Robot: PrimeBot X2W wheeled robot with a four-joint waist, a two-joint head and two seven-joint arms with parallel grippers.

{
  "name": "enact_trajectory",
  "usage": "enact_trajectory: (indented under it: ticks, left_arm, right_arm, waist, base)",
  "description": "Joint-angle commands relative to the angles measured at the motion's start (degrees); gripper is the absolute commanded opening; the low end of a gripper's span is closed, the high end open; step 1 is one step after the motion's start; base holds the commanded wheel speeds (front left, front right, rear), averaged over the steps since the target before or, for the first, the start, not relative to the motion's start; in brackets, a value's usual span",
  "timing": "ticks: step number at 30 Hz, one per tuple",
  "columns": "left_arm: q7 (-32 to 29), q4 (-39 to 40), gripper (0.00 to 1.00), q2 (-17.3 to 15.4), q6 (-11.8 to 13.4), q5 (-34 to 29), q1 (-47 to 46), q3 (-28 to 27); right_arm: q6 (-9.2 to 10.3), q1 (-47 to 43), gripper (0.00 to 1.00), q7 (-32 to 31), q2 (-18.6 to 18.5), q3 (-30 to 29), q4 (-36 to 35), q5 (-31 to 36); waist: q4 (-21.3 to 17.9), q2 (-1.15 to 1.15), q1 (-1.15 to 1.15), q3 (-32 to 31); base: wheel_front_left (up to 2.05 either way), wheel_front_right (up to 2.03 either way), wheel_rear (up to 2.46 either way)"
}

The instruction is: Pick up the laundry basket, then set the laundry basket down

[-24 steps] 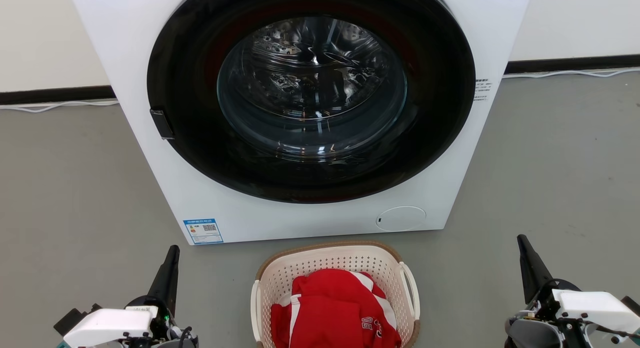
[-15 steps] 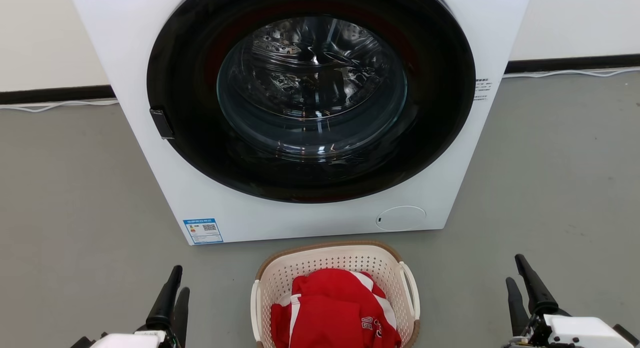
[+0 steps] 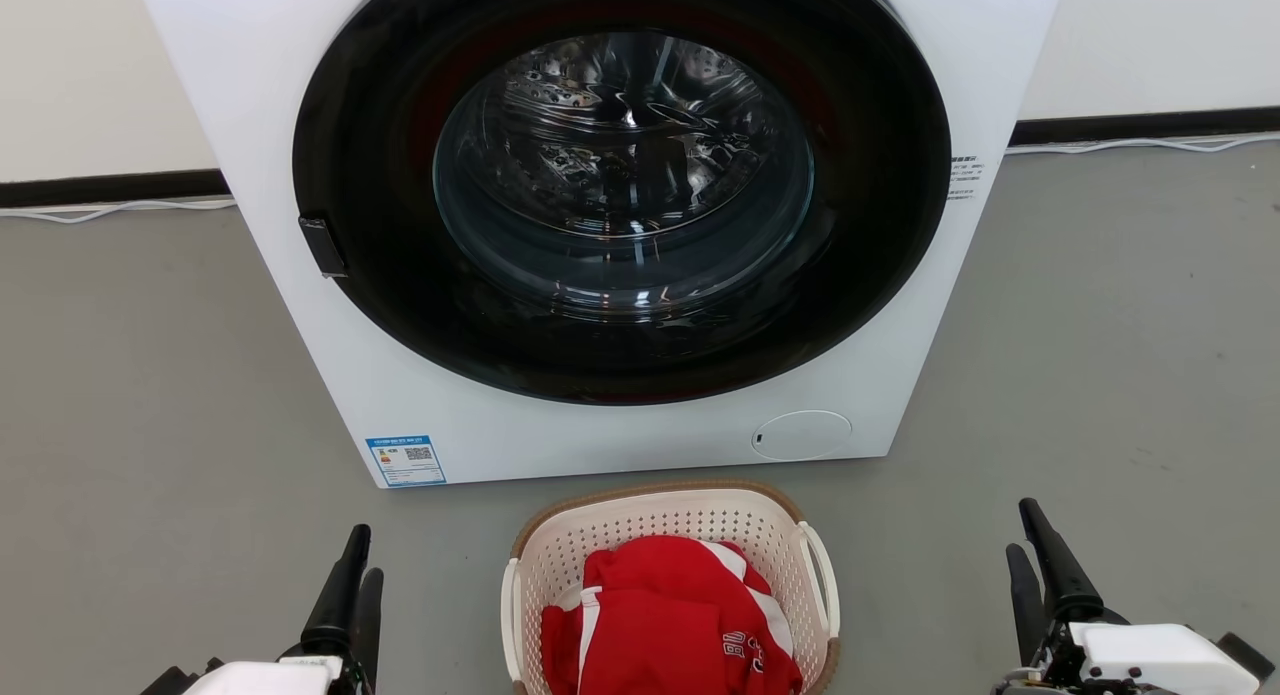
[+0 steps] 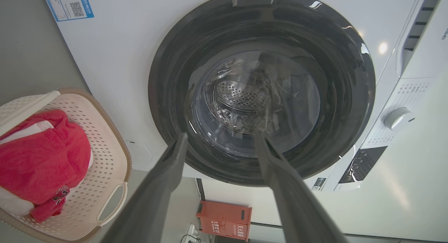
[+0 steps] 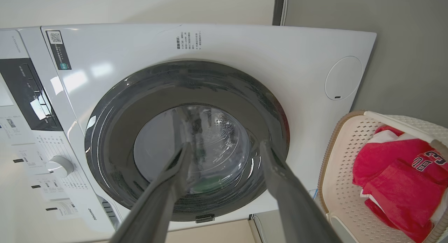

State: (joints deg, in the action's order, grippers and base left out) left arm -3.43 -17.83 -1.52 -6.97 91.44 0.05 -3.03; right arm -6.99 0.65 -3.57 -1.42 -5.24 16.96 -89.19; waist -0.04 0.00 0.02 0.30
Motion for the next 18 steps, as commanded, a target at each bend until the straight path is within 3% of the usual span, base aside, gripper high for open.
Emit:
enact_trajectory:
  ticks: [1,18]
  left_arm:
    - [0.51,1.83,1.00,-0.36,-0.13,-1.24,-1.53,0.19]
    - [3.36,2.21,1.00,-0.52,-0.19,-12.71,-1.73,0.63]
  right_arm:
    - [-0.11,1.72,1.00,0.78,-0.77,0.65,-2.13,1.94]
    - [-0.17,2.12,1.00,3.61,-2.07,3.53,-4.46,18.63]
  waist:
    - [0.00,0.00,-0.02,0.02]
    - [-0.08,0.00,-0.02,0.09]
  base:
    - [0.00,0.00,0.00]
    - [0.00,0.00,0.00]
